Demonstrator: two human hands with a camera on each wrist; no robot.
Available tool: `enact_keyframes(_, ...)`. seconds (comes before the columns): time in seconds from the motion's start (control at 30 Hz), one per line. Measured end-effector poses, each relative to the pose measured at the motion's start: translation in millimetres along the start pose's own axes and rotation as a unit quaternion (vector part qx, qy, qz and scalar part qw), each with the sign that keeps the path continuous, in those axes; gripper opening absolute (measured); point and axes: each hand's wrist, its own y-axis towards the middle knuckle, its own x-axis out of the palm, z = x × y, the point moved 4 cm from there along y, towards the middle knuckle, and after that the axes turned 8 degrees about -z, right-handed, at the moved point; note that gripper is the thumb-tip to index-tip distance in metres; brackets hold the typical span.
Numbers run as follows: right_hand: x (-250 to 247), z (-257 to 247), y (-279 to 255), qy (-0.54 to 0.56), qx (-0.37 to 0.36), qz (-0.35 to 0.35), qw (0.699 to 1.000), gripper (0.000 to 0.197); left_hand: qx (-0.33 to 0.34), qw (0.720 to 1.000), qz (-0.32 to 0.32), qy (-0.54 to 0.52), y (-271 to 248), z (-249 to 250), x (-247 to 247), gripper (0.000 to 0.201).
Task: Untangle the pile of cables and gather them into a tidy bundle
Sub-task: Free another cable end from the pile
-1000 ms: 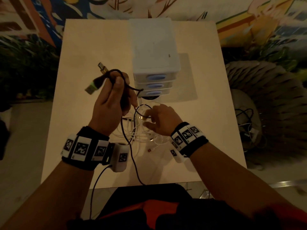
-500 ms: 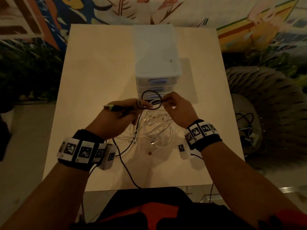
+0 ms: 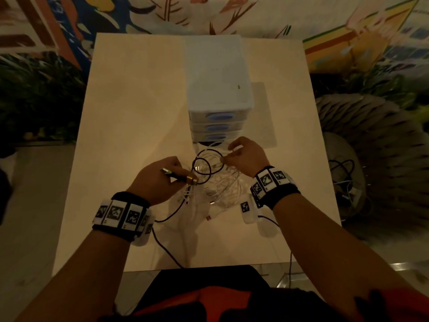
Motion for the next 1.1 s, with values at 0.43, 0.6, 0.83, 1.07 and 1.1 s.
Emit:
enact_keyframes(0.43, 9.7, -13.4, 9.5, -0.177, -0.043, 0.018, 0.983, 0.055, 0.059, 0.974, 0.151, -0.157, 6.6, -18.8, -15.5, 0.039)
enact_keyframes(0.6, 6.4, -19.4, 11.7, -0.207, -0.052, 0.006, 0.977, 0.026, 0.055, 0.960, 0.176, -0.211, 17.9, -20.6, -12.1, 0.045)
enact_keyframes(0.83, 6.7, -29.5, -1.5, -0.165, -0.131, 0.015, 0.978, 0.024, -0.040, 0.978, 0.098, -0.179, 46.7, -17.6, 0.0, 0.040)
enact_keyframes(1.07, 6.4, -32.9, -11.5, -0.129, -0.169, 0.000, 0.977, 0.022, -0.013, 0.999, -0.003, -0.038, 66.8, 10.0, 9.3, 0.033)
enact_keyframes(1.1, 5.9, -33.1, -12.7, -0.129, -0.175, 0.002, 0.976, 0.020, -0.016, 1.000, -0.005, -0.018, 66.6, 11.3, 9.4, 0.031)
